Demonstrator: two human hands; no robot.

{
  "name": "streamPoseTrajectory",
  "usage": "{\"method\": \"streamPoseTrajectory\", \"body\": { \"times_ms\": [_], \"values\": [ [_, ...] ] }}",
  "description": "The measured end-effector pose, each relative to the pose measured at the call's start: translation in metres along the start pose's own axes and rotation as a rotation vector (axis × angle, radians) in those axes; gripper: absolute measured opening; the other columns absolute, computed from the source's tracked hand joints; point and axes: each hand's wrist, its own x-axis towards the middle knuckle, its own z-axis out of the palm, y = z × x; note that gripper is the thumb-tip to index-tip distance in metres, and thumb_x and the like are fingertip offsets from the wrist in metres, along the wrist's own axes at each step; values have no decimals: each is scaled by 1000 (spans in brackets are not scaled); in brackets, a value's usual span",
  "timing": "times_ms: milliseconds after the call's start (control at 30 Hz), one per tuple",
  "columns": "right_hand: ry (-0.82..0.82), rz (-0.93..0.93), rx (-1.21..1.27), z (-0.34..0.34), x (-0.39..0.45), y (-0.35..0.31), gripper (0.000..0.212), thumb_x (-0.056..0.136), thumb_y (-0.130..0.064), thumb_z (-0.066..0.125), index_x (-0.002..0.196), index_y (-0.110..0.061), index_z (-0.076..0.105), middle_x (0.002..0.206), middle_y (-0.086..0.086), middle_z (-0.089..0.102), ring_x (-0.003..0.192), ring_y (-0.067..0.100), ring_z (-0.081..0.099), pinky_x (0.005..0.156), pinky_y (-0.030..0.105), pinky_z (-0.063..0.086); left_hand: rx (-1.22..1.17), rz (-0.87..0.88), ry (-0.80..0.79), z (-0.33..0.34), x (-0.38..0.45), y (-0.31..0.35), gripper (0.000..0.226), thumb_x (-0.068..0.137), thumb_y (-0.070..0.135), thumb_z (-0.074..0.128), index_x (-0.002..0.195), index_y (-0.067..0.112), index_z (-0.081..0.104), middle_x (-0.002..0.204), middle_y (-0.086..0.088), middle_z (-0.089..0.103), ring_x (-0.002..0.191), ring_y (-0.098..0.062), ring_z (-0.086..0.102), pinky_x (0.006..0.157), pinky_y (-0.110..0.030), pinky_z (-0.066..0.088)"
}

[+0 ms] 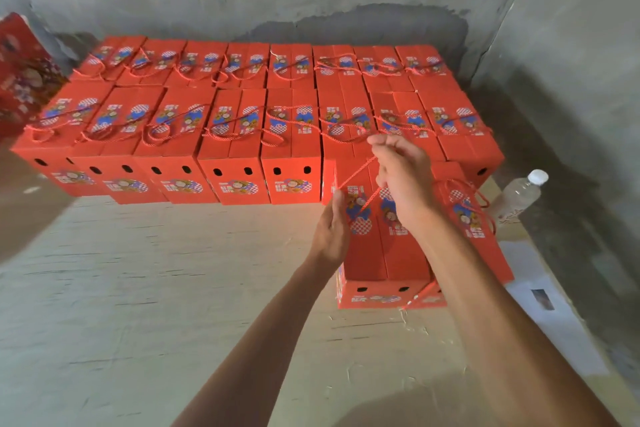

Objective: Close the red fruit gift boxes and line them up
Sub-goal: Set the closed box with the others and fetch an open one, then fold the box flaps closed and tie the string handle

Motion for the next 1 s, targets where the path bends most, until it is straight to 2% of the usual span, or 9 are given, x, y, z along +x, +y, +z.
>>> {"method": "streamPoseTrajectory", "body": {
  "times_ms": [67, 167, 267, 333, 433, 567, 700, 867, 1000],
  "values": [
    [-29, 1, -39, -9, 0, 10, 15, 98, -4, 59, 100, -9, 73, 61, -10, 55, 50, 10, 41, 54, 27, 41, 27, -10, -9, 9, 3, -4, 66, 105, 60, 21, 145, 19, 55, 137, 7, 63, 130, -1, 54, 120, -41, 35],
    [-60, -56, -112, -16, -2, 16, 16, 102, -11, 59, 113, -11, 70, 74, -1, 63, 62, 13, 58, 66, 28, 50, 68, 21, 6, 17, 4, -13, 73, 104, 58, 21, 162, 15, 24, 167, -5, 29, 155, -15, 23, 128, -43, 18],
    [-49, -137, -408, -21, -13, 13, 26, 104, -22, 56, 129, -15, 63, 91, 5, 71, 76, 13, 72, 67, 25, 55, 6, 20, 29, 16, 8, -8, 59, 110, 48, 22, 152, 13, 43, 154, -9, 48, 144, -23, 43, 122, -46, 32],
    [-39, -213, -894, -24, -20, 9, 35, 104, -33, 55, 135, -19, 58, 95, 3, 73, 85, 21, 73, 66, 32, 55, -80, 26, 61, 13, 11, 2, 64, 109, 52, 19, 152, 14, 46, 154, -7, 50, 142, -21, 47, 120, -40, 37],
    [121, -277, -1378, -16, -30, -4, 36, 103, -41, 49, 123, -15, 66, 94, 7, 76, 88, 32, 72, 65, 34, 50, -105, 27, 33, 0, 9, 19, 75, 103, 66, 14, 150, 20, 51, 156, -1, 48, 145, -16, 43, 116, -32, 36],
    [150, -353, -1242, 28, -46, -21, 35, 101, -44, 52, 114, -18, 70, 104, 5, 76, 98, 33, 70, 69, 36, 49, -62, 125, 17, -43, -3, 39, 71, 104, 67, 18, 138, 25, 64, 147, 6, 58, 138, -9, 50, 116, -32, 36],
    [42, -370, -1096, 107, -73, -19, 35, 98, -49, 55, 113, -21, 70, 109, 2, 75, 105, 32, 68, 78, 40, 52, 65, 206, 62, -127, -26, 47, 42, 107, 58, 31, 118, 41, 68, 110, 37, 66, 111, 19, 55, 94, -4, 39],
    [-69, -361, -993, 239, -124, -10, 36, 97, -54, 57, 109, -23, 71, 105, -4, 77, 103, 27, 70, 76, 36, 52, 84, 232, 236, -284, -58, 29, 72, 95, 74, 34, 132, 20, 66, 126, 12, 70, 121, -2, 61, 104, -26, 48],
    [-184, -402, -938, 352, -175, -10, 42, 98, -60, 55, 111, -23, 71, 108, -8, 77, 102, 22, 72, 77, 34, 55, 43, 196, 387, -421, -95, 16, 53, 92, 72, 43, 107, 28, 69, 107, -3, 73, 104, -17, 70, 92, -37, 56]
  ]
}}
